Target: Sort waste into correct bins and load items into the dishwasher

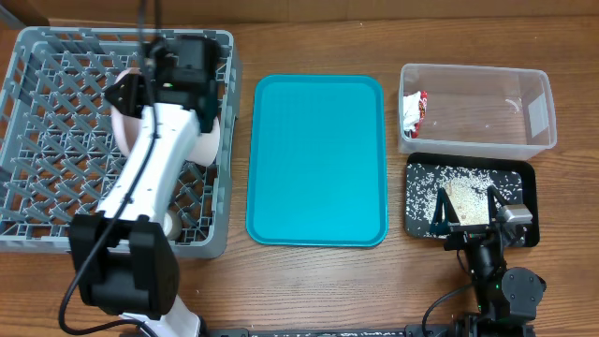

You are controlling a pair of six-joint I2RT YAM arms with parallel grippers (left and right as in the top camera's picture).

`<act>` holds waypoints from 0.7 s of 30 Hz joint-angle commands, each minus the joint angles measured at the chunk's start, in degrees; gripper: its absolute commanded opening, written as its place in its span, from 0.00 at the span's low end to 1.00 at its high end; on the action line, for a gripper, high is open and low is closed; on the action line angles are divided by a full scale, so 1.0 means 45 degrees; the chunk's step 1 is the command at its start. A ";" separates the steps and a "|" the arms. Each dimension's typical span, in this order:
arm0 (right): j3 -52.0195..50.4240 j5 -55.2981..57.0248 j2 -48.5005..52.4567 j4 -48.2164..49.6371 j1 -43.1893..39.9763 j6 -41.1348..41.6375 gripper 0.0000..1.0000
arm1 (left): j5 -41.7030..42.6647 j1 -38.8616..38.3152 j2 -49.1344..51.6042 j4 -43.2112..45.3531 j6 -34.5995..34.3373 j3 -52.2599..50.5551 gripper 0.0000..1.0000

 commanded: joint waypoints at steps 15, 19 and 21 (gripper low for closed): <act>-0.0131 0.0063 -0.0126 0.0087 -0.0049 -0.0097 1.00 | 0.6567 -0.3803 -0.3288 -0.3400 -0.3706 0.2249 1.00; -0.0131 0.0063 -0.0126 0.0087 -0.0049 -0.0097 1.00 | 0.9326 -0.3832 -0.4949 -0.4114 -0.3881 0.3434 1.00; -0.0131 0.0063 -0.0126 0.0087 -0.0049 -0.0097 1.00 | 0.9675 -0.3983 -0.5746 -0.4158 -0.3876 0.3643 1.00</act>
